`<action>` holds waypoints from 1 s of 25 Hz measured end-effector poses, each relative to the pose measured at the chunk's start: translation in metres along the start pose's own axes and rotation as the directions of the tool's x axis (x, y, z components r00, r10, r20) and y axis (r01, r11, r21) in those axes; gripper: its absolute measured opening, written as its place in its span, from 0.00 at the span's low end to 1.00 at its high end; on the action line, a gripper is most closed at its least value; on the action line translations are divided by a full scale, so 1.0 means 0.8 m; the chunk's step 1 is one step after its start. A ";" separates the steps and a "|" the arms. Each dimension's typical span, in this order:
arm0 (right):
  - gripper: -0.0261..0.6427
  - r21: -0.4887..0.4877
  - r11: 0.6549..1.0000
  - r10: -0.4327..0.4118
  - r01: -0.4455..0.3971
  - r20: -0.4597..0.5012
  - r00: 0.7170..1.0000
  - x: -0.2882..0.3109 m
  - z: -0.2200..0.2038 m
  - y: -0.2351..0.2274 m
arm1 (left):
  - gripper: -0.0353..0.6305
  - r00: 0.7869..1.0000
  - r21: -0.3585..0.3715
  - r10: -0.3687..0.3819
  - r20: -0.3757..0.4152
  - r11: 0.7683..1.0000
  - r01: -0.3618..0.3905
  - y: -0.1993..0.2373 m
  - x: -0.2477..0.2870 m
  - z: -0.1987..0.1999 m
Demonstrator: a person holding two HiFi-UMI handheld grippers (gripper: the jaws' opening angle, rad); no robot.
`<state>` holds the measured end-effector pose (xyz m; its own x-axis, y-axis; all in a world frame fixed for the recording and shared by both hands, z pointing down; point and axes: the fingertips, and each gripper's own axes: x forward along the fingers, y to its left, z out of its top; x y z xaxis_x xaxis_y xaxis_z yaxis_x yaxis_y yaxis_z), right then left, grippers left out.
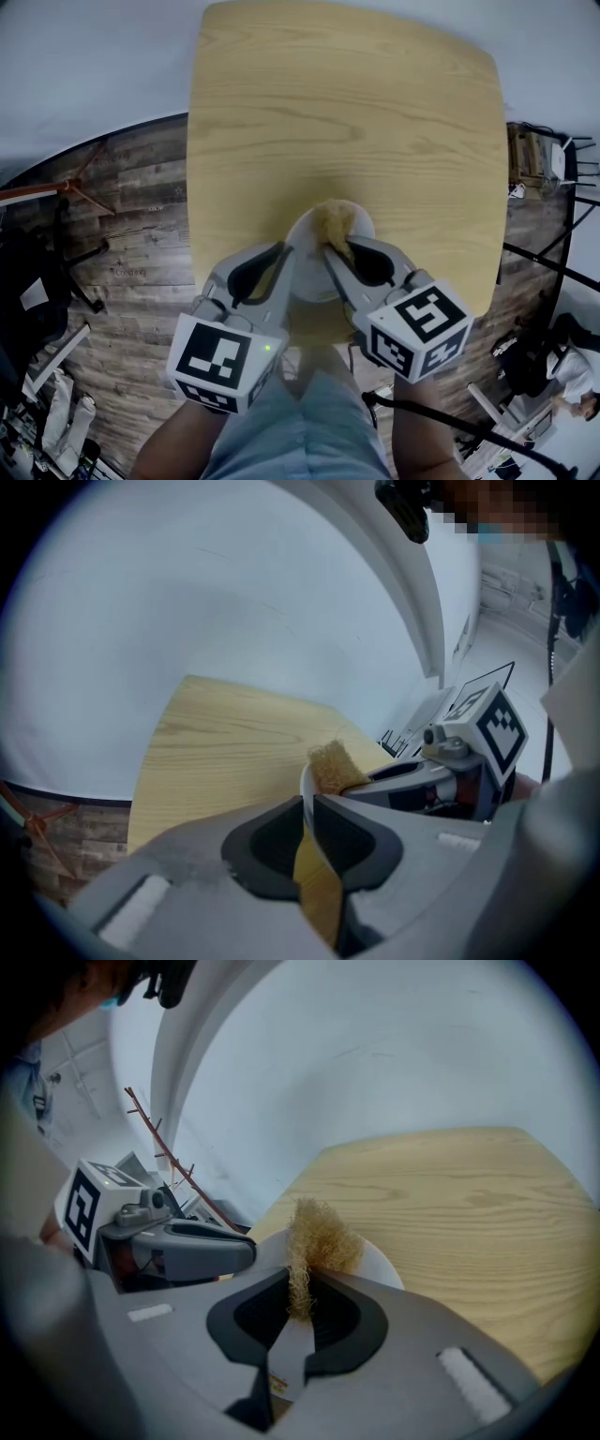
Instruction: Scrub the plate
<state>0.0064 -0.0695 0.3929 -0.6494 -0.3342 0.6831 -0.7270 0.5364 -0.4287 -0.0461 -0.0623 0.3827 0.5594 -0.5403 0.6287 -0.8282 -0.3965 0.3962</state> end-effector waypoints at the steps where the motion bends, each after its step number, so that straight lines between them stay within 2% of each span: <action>1: 0.10 -0.008 1.000 0.013 -0.013 0.002 1.000 0.002 0.000 0.007 | 0.14 1.000 -0.005 0.002 -0.001 1.000 -0.002 0.000 0.000 0.000; 6: 0.10 -0.020 0.997 0.078 -0.079 -0.011 0.997 0.005 -0.011 0.037 | 0.14 1.000 -0.013 0.001 0.007 1.000 -0.001 0.002 0.002 0.000; 11: 0.10 0.000 0.996 0.091 -0.091 -0.039 0.995 -0.004 -0.038 0.038 | 0.14 1.000 -0.021 0.001 -0.002 1.000 -0.001 0.000 0.006 -0.002; 18: 0.10 0.038 0.999 0.039 -0.037 -0.065 0.997 -0.022 -0.062 0.017 | 0.13 1.000 -0.013 0.004 -0.002 1.000 -0.004 0.001 0.004 -0.001; 25: 0.10 0.054 0.998 -0.038 0.041 -0.064 0.997 -0.034 -0.064 -0.016 | 0.13 1.000 -0.013 -0.002 -0.001 1.000 0.002 -0.001 0.001 -0.001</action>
<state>0.0450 -0.0277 0.4099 -0.6058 -0.3044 0.7351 -0.7643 0.4792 -0.4315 -0.0449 -0.0616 0.3832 0.5606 -0.5392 0.6284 -0.8277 -0.3879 0.4056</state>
